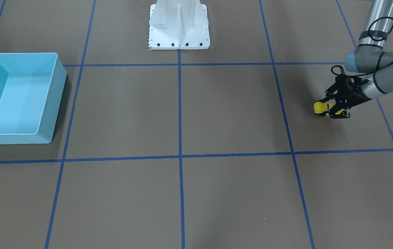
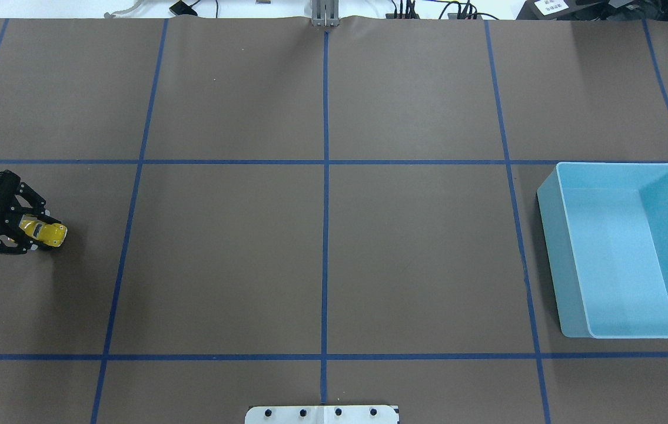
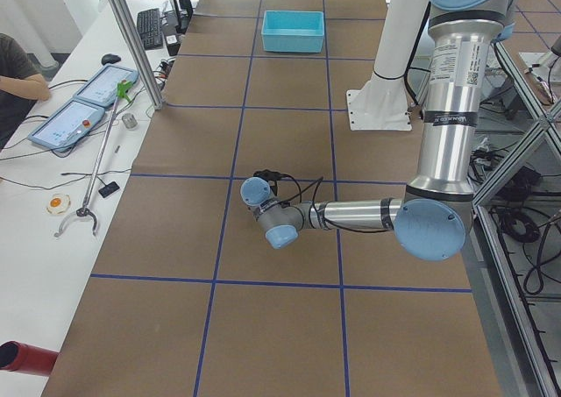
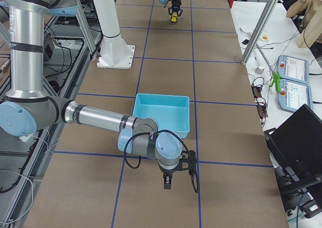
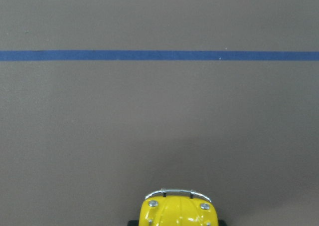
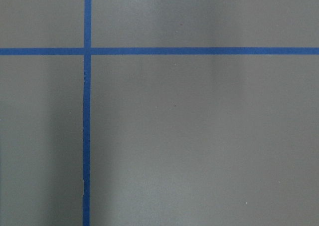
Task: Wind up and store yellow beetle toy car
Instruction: 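Drag the pressed car back away from the bin with the left gripper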
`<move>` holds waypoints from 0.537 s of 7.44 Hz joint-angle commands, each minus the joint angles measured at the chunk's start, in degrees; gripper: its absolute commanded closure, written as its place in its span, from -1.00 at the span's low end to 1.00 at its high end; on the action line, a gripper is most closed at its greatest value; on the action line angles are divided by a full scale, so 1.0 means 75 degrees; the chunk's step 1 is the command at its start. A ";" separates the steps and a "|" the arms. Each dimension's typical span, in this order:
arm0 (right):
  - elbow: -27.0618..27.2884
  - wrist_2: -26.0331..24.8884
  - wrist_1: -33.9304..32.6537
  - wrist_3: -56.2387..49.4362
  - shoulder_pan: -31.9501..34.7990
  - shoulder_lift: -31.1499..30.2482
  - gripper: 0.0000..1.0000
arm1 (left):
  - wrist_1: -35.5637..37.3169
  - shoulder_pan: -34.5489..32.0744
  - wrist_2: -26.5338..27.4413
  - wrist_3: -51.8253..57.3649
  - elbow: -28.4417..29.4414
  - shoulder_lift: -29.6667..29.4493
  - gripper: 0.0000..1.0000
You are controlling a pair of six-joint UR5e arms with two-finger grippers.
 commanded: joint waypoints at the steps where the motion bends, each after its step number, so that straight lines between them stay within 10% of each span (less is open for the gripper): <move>1: 0.0000 0.0000 0.0000 0.0006 -0.0001 0.0000 -1.00 | -0.0165 -0.0138 -0.0117 0.0014 0.0152 0.0000 1.00; 4: 0.0000 0.0000 0.0000 0.0006 0.0010 0.0000 -1.00 | -0.0377 -0.0267 -0.0224 0.0178 0.0434 0.0000 1.00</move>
